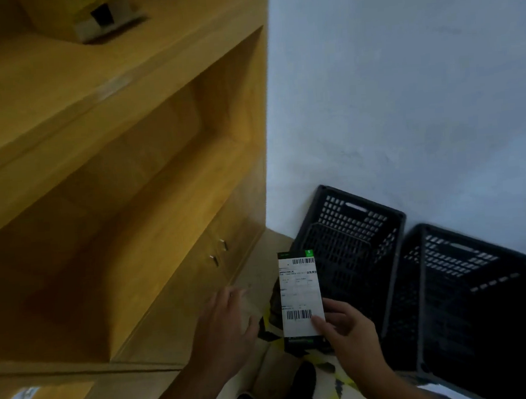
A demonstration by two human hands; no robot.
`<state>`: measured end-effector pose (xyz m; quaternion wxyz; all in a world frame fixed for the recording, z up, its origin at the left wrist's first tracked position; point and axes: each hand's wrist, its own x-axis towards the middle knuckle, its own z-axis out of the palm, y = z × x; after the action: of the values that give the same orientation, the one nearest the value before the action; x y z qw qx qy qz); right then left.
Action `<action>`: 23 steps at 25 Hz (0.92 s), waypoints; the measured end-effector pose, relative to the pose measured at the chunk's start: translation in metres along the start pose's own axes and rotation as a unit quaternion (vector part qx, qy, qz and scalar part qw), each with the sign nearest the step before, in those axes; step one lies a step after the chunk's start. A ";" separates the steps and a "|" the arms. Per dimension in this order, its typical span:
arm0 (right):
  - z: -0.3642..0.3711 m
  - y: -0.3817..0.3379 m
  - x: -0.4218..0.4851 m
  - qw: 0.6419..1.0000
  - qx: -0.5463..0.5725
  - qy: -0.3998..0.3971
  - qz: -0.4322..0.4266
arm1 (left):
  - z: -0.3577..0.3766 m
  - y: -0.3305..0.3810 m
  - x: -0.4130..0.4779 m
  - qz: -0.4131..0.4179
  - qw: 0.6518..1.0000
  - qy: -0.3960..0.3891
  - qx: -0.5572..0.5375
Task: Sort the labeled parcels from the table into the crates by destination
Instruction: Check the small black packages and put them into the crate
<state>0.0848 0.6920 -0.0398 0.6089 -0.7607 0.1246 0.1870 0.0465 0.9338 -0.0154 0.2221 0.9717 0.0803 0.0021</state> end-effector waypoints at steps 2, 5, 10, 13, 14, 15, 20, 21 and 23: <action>-0.003 0.001 0.000 1.000 0.013 0.019 0.004 | 0.003 0.006 0.010 0.014 1.000 -0.012 -0.006; -0.009 0.002 0.008 0.998 0.043 0.045 0.021 | 0.008 0.012 0.025 0.043 0.999 -0.029 0.005; -0.018 0.005 0.035 0.991 0.091 0.075 0.060 | 0.021 0.015 0.062 0.073 0.995 -0.061 0.035; -0.022 0.018 0.056 0.987 0.103 0.084 0.090 | 0.036 0.015 0.082 0.072 0.993 -0.084 0.049; -0.023 0.023 0.065 0.986 0.102 0.090 0.100 | 0.041 0.016 0.089 0.066 0.992 -0.091 0.053; -0.022 0.030 0.078 0.985 0.098 0.096 0.108 | 0.050 0.015 0.097 0.063 0.992 -0.093 0.055; 0.001 0.080 0.141 0.974 0.084 0.156 0.139 | 0.095 -0.014 0.121 0.045 0.989 -0.137 0.031; 0.009 0.092 0.156 0.973 0.081 0.166 0.141 | 0.107 -0.024 0.125 0.044 0.988 -0.146 0.029; 0.029 0.116 0.192 0.971 0.069 0.177 0.142 | 0.130 -0.046 0.139 0.036 0.986 -0.163 0.020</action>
<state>0.2052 0.7011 -0.2315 0.5953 -0.7126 0.3497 0.1250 0.1820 0.9408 -0.1572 0.2121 0.9656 0.0082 -0.1503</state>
